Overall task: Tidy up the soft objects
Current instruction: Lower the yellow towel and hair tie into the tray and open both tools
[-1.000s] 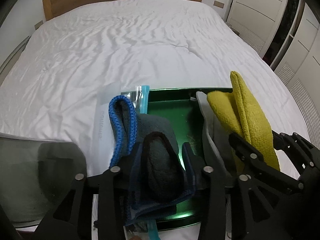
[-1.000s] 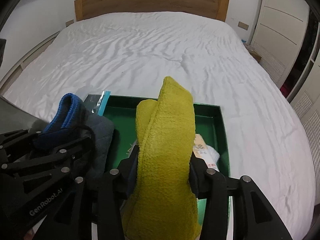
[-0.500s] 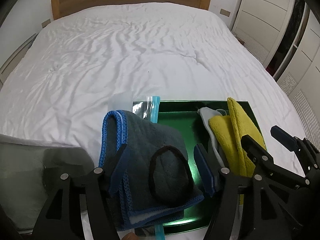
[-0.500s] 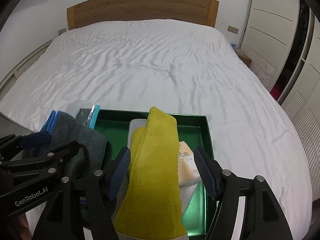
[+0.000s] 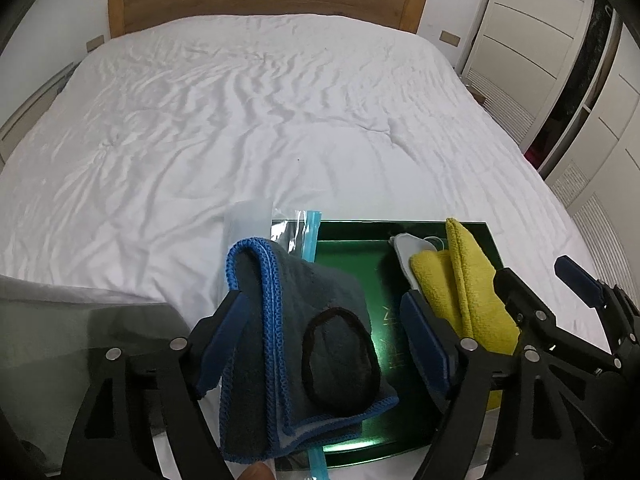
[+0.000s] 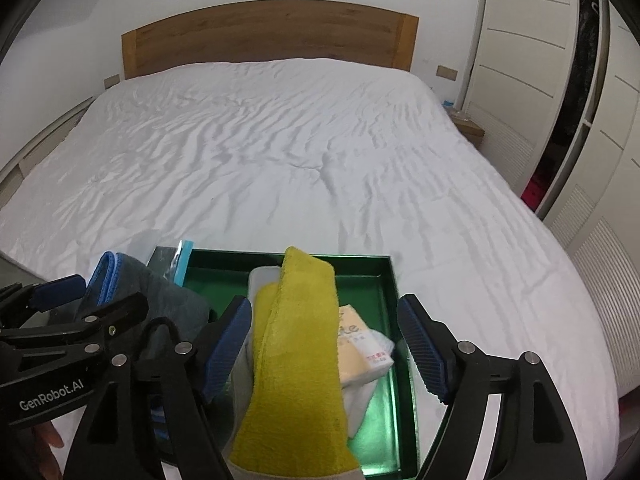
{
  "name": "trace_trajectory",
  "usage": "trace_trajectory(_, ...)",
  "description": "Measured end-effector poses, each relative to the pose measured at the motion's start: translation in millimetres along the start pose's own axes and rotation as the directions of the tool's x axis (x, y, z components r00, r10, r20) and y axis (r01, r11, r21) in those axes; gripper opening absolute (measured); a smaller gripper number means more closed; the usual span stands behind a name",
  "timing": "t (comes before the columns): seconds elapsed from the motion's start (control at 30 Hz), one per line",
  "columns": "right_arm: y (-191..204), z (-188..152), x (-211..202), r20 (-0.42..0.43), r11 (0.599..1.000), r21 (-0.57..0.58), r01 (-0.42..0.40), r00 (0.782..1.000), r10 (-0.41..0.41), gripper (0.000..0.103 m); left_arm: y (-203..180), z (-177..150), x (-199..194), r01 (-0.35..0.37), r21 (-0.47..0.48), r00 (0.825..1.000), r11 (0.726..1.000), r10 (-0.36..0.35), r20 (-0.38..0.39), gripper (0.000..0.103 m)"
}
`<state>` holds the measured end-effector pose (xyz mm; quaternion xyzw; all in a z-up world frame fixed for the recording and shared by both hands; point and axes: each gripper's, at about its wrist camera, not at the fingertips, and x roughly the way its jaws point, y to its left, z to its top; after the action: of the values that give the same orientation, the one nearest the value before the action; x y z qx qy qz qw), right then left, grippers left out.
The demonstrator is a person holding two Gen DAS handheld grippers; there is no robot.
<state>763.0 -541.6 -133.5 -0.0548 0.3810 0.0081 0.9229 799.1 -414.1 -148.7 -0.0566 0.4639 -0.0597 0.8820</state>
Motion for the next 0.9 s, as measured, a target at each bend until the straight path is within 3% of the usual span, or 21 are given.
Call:
trace_trajectory(0.2,-0.4,0.5,-14.0,0.042,0.999,-0.008,0.047,0.998,-0.046,0.088,6.1,-0.9,-6.2,0.061,-0.028,0.998,0.998,-0.061,0.023,0.090)
trace_trajectory(0.47,-5.1,-1.8,-20.7,0.050,0.997,-0.005,0.075,0.996,-0.074,0.089,-7.0,0.9,-13.5,0.041,0.005,0.998,0.999,-0.041,0.039,0.091)
trace_trajectory(0.57,-9.3,-4.4,-27.8,0.057,0.997,-0.007,0.083,0.995,-0.083,0.089,-10.3,1.9,-20.3,0.056,0.002,0.997,0.998,-0.056,0.047,0.094)
trace_trajectory(0.63,-12.5,-8.2,-35.1,0.065,0.997,-0.004,0.074,0.995,-0.074,0.096,-13.4,0.2,-27.5,0.081,0.001,0.995,0.997,-0.081,0.059,0.102)
trace_trajectory(0.67,-12.7,-10.6,-39.6,0.074,0.997,-0.006,0.076,0.994,-0.075,0.100,-16.4,-1.3,-30.6,0.087,0.007,0.994,0.996,-0.087,0.060,0.102)
trace_trajectory(0.9,-1.3,-17.0,-52.5,0.078,0.998,-0.031,0.062,0.995,-0.060,0.100,-39.3,-9.7,-47.4,0.121,0.055,0.989,0.991,-0.125,0.079,0.102)
